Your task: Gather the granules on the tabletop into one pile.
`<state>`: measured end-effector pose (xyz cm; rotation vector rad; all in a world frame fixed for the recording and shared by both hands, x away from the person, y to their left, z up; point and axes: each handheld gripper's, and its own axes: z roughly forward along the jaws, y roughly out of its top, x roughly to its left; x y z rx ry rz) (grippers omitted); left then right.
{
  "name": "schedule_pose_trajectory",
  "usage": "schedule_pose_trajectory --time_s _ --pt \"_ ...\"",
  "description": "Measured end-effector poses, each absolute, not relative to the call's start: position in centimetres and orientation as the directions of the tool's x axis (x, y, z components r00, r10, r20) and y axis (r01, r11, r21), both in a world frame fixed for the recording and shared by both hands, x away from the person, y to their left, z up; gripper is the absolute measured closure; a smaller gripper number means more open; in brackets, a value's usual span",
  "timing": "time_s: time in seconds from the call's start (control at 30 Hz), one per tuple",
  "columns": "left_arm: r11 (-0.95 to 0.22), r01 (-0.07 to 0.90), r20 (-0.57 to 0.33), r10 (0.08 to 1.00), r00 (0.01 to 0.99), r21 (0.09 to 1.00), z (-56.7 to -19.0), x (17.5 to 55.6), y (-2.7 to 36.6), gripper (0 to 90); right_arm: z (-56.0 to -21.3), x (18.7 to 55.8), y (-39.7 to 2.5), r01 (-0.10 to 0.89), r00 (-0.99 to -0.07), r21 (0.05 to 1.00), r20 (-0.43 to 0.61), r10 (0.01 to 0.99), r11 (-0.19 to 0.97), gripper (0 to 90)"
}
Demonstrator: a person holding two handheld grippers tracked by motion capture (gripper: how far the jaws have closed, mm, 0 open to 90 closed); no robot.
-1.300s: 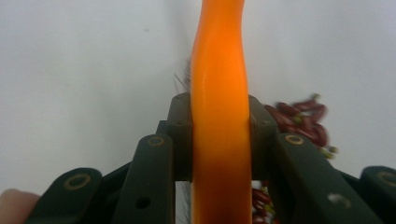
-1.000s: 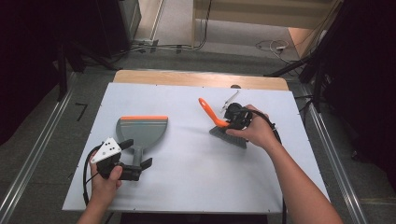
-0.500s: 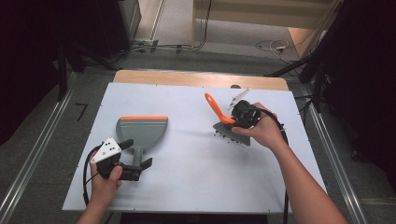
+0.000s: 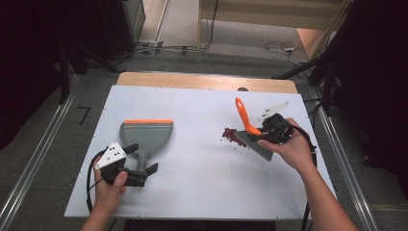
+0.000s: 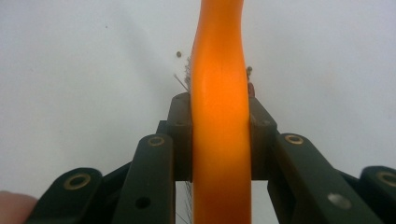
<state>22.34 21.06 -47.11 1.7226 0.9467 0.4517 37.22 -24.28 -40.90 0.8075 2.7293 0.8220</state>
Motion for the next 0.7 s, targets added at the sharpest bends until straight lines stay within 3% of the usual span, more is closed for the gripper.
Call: schedule_pose_trajectory --time_s 0.47,0.7 --pt "-0.085 0.357 -0.163 0.776 0.609 0.93 -46.9 22.2 21.6 0.0 -42.9 33.2 -30.6 0.545 -0.756 0.685 0.153 0.636 0.483 68.5" --pt "-0.075 0.354 -0.171 0.772 0.612 0.932 -46.9 22.2 21.9 0.0 -43.8 32.2 -33.1 0.59 -0.714 0.696 0.212 0.667 0.41 68.4"
